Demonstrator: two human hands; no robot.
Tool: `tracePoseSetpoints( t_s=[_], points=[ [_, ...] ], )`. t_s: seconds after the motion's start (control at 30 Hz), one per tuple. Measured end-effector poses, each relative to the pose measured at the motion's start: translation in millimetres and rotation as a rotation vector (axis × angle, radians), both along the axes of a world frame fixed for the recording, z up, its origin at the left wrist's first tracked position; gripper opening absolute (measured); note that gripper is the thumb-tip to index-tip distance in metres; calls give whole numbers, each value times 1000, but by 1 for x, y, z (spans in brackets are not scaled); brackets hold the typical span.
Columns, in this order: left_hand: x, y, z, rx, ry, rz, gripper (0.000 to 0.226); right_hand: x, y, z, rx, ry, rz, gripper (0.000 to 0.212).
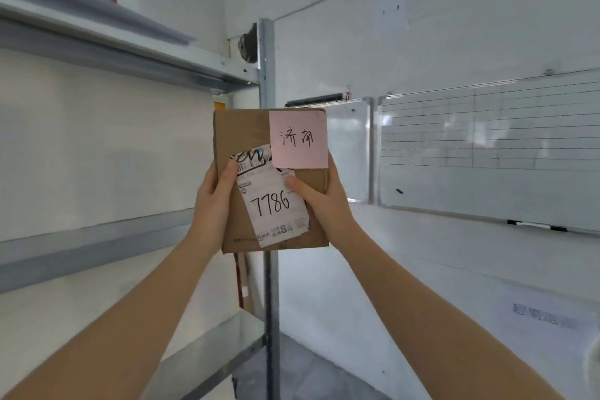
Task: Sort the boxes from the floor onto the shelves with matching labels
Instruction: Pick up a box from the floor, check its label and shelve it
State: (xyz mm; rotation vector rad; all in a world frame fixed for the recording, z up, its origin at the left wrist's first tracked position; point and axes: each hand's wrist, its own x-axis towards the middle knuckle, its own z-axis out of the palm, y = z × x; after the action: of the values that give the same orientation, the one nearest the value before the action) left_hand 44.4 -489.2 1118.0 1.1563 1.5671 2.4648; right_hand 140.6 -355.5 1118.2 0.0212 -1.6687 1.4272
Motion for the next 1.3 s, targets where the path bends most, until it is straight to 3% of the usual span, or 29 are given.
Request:
tracePoseSetpoints(
  t_s=[0.27,0.5,0.83,0.9,1.07,1.3],
  points=[
    [-44,-202,8,22,12,381,24,-106,-175,4,-34,28,430,92],
    [-15,-403,2,44,-17,755,30,-139,-373,0,-6,39,785,91],
    [120,-686,-16,29,-32,1205,19,-73,-686,-18,-18,-59,1250,89],
    [151,-730,-20,6,-56,1278,28,-50,-739,-22,-13,-79,1309,83],
    [214,-826,-30,-4,-89,1384,40,0,-847,-28,9,-130,1420,70],
    [248,-930,-42,48,-116,1483,23,30,-958,-34,18,-161,1519,73]
  ],
)
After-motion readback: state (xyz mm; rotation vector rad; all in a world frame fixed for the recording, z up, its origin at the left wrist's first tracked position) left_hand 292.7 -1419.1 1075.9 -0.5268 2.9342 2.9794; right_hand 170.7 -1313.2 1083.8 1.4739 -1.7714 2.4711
